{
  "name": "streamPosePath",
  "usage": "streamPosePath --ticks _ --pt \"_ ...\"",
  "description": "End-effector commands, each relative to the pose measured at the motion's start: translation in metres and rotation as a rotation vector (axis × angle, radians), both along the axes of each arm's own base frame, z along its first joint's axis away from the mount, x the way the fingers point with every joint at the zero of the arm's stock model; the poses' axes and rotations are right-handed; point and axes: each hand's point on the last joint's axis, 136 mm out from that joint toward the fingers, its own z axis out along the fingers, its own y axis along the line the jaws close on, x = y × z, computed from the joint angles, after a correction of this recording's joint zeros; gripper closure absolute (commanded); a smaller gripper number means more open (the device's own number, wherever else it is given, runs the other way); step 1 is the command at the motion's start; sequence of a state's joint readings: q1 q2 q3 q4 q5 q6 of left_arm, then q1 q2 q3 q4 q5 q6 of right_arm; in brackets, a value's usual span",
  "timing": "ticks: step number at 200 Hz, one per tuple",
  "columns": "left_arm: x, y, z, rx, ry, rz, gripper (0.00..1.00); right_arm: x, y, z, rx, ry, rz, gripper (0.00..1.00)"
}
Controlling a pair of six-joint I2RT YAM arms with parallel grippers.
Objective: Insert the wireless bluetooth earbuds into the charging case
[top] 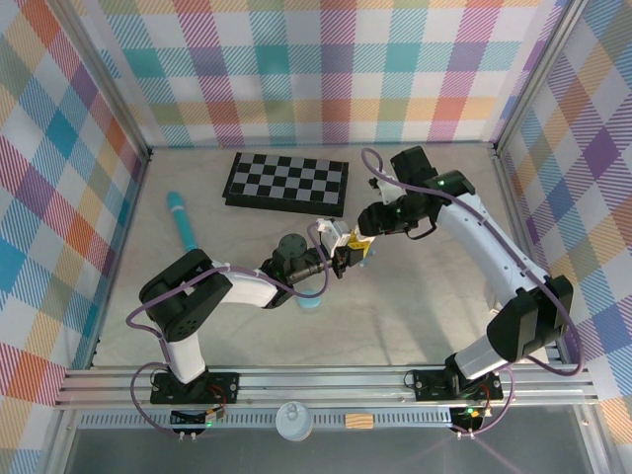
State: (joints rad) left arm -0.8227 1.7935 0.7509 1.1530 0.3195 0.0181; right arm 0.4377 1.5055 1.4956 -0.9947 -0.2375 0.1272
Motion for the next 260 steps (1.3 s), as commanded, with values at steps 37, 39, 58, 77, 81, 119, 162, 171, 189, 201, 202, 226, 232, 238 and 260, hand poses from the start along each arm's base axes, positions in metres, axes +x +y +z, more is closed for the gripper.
streamPosePath --ticks 37,39,58,77,81,119,162,171,189,201,202,226,232,238,260 --pt "-0.001 0.008 0.018 -0.037 -0.062 0.021 1.0 -0.003 -0.006 0.025 0.047 -0.109 -0.031 0.45" --pt "0.0 0.01 0.017 -0.035 -0.062 0.026 1.0 -0.003 -0.007 0.025 0.048 -0.113 -0.033 0.44" --pt "0.01 0.028 0.017 -0.022 -0.06 0.072 1.0 0.0 -0.017 0.025 0.04 -0.153 -0.097 0.43" --pt "0.016 0.048 0.015 0.019 -0.077 0.116 1.0 0.005 -0.03 0.018 0.063 -0.16 -0.182 0.42" --pt "0.018 0.053 0.017 0.024 -0.08 0.126 1.0 0.006 -0.031 0.016 0.069 -0.156 -0.196 0.42" --pt "0.02 0.093 0.022 0.055 -0.098 0.199 1.0 0.015 -0.026 -0.016 0.087 -0.042 -0.212 0.42" --pt "-0.004 0.137 0.033 0.109 -0.116 0.294 1.0 0.039 -0.015 -0.082 -0.119 0.113 -0.149 0.46" --pt "-0.013 0.146 0.032 0.131 -0.108 0.305 1.0 0.044 -0.011 -0.092 -0.169 0.129 -0.123 0.46" --pt "-0.029 0.165 0.038 0.152 -0.103 0.336 1.0 0.049 0.0 -0.11 -0.263 0.158 -0.063 0.45" --pt "-0.039 0.176 0.041 0.165 -0.094 0.354 1.0 0.051 0.01 -0.121 -0.337 0.169 -0.017 0.45" --pt "-0.04 0.177 0.041 0.167 -0.092 0.354 1.0 0.052 0.01 -0.122 -0.341 0.167 -0.015 0.45" --pt "-0.06 0.194 0.046 0.179 -0.066 0.364 1.0 0.052 0.033 -0.136 -0.449 0.173 0.074 0.48" --pt "-0.064 0.198 0.047 0.176 -0.061 0.37 1.0 0.051 0.04 -0.138 -0.469 0.174 0.102 0.48" --pt "-0.067 0.202 0.049 0.171 -0.062 0.377 1.0 0.05 0.045 -0.14 -0.484 0.171 0.12 0.49" --pt "-0.078 0.214 0.055 0.168 -0.075 0.398 1.0 0.045 0.062 -0.147 -0.548 0.175 0.198 0.5"
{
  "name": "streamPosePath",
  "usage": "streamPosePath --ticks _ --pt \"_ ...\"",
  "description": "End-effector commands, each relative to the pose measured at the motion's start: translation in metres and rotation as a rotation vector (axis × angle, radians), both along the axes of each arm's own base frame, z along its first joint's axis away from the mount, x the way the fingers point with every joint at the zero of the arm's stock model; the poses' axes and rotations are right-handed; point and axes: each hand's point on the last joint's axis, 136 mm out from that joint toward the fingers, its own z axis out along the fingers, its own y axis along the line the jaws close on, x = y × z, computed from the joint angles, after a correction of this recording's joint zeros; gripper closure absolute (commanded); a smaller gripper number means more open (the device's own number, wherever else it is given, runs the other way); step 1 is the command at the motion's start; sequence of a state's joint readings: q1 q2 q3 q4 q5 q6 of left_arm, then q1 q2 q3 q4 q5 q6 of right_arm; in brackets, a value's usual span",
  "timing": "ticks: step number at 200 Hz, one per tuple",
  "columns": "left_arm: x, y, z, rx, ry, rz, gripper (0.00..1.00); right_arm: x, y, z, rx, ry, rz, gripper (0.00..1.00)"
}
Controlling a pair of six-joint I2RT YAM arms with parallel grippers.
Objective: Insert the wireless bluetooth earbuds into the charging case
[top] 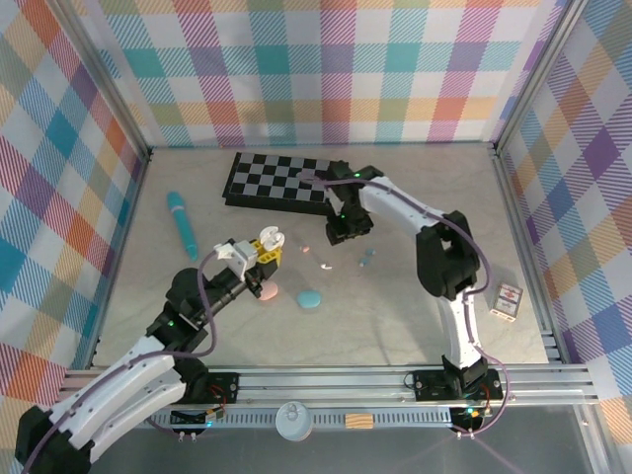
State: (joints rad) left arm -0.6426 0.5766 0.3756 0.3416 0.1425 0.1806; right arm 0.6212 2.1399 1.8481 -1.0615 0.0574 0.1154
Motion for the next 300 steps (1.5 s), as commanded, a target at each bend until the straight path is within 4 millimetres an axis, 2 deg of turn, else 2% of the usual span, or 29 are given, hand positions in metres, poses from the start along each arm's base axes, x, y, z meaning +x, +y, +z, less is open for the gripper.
streamPosePath --ticks 1,46,119,243,300 --pt "-0.005 0.014 -0.031 0.082 0.091 0.046 1.0 -0.014 -0.001 -0.002 -0.127 0.039 0.1 0.5" --pt "-0.014 0.019 -0.019 0.108 0.053 0.037 1.0 -0.028 0.025 -0.017 -0.258 0.049 0.244 0.51" --pt "-0.016 0.015 -0.019 0.112 0.041 0.014 1.0 -0.051 0.044 -0.04 -0.344 0.101 0.399 0.6" --pt "-0.016 0.013 -0.023 0.109 0.05 0.001 1.0 -0.047 0.041 -0.057 -0.421 0.109 0.439 0.67" --pt "-0.015 0.012 -0.025 0.112 0.057 -0.001 1.0 -0.044 0.057 -0.058 -0.358 0.109 0.425 0.68"
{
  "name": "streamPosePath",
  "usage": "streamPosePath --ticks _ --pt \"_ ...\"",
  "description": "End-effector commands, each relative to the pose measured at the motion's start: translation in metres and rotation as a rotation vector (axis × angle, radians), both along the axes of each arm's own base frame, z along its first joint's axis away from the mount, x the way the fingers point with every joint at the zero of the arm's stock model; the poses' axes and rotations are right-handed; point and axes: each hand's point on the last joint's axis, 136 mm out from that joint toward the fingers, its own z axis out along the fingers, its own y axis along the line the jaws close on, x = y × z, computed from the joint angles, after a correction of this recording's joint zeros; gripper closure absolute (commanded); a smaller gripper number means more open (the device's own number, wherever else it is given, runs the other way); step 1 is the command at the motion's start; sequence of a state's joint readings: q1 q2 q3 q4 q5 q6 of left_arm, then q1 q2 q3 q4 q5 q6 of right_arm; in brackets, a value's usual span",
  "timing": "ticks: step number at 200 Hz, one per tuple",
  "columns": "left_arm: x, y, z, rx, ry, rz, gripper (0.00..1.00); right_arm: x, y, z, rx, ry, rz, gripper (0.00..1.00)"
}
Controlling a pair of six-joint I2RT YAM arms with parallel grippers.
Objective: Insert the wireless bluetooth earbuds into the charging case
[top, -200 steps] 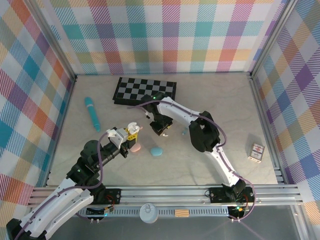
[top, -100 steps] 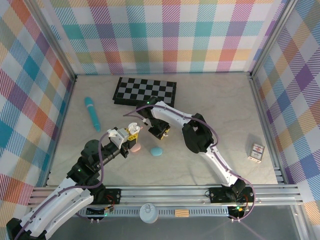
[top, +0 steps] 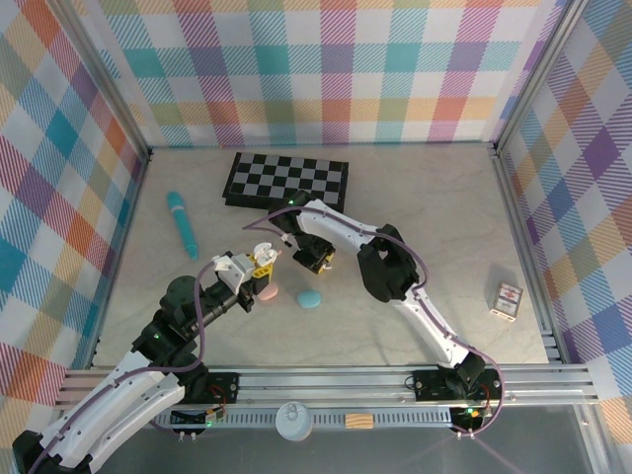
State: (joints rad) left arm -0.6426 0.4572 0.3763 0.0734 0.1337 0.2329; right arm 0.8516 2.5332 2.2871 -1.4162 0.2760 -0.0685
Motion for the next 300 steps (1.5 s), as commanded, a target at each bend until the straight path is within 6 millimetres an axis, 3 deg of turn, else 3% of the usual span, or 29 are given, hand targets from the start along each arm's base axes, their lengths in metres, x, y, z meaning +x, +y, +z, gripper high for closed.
streamPosePath --ticks 1,79,148,212,255,300 --pt "-0.001 -0.001 0.008 -0.014 -0.025 -0.009 1.0 -0.002 0.007 -0.002 0.015 0.02 0.004 0.68" --pt "-0.001 -0.001 0.007 -0.012 -0.022 -0.01 1.0 -0.006 -0.004 -0.005 -0.041 0.042 -0.008 0.72" --pt "0.002 0.001 0.004 -0.002 -0.008 0.01 1.0 -0.005 0.01 0.01 0.056 0.034 -0.053 0.76" --pt "0.006 -0.004 0.002 -0.009 0.006 0.001 1.0 0.008 0.014 0.051 0.266 -0.037 -0.171 0.76" --pt "0.012 -0.012 0.004 -0.038 -0.009 0.008 1.0 0.02 -0.003 0.089 0.432 -0.106 -0.275 0.76" --pt "0.032 -0.027 0.003 -0.057 -0.051 0.095 1.0 0.027 -0.016 0.136 0.643 -0.156 -0.348 0.76"
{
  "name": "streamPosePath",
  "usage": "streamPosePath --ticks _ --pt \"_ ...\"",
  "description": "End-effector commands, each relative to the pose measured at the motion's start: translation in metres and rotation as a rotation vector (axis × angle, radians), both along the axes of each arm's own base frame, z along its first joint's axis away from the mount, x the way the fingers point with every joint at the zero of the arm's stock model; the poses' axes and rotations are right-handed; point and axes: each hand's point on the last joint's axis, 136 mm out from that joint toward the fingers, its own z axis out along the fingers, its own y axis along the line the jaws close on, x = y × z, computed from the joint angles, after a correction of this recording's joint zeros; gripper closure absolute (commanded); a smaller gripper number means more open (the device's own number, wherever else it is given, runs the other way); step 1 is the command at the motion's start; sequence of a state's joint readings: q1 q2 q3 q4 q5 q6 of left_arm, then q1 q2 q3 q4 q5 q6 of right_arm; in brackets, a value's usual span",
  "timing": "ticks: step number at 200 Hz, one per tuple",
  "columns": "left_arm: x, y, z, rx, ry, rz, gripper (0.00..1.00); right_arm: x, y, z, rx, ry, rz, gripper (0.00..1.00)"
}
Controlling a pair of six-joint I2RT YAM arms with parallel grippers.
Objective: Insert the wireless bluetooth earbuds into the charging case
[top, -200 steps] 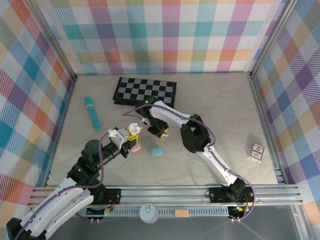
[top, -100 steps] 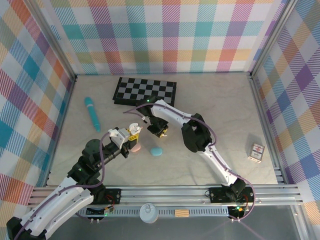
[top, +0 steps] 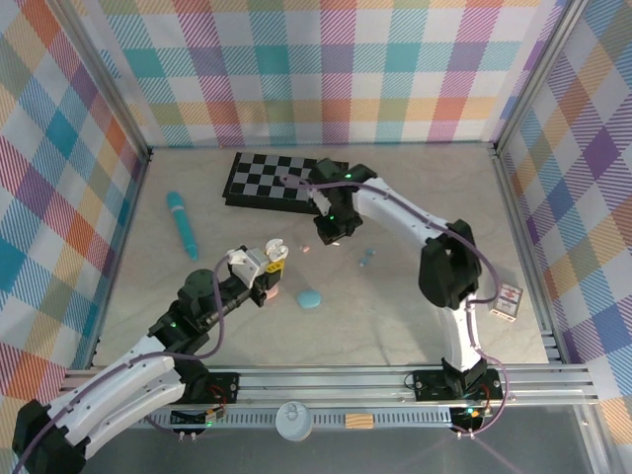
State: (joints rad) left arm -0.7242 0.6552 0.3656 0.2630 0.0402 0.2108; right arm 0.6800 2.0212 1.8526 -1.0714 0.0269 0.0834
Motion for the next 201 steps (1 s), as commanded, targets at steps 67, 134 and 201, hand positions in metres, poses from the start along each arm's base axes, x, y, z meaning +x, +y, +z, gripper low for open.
streamPosePath --ticks 67,134,201 --pt "0.039 -0.043 0.004 -0.077 -0.117 0.07 1.0 -0.001 -0.011 0.073 0.311 -0.124 -0.09 0.76" --pt "0.065 -0.076 -0.012 -0.122 -0.117 0.053 1.0 -0.01 -0.022 0.106 0.442 -0.163 -0.124 0.76" --pt "0.088 -0.101 -0.016 -0.151 -0.14 0.057 1.0 -0.018 -0.015 0.132 0.661 -0.118 -0.147 0.77"
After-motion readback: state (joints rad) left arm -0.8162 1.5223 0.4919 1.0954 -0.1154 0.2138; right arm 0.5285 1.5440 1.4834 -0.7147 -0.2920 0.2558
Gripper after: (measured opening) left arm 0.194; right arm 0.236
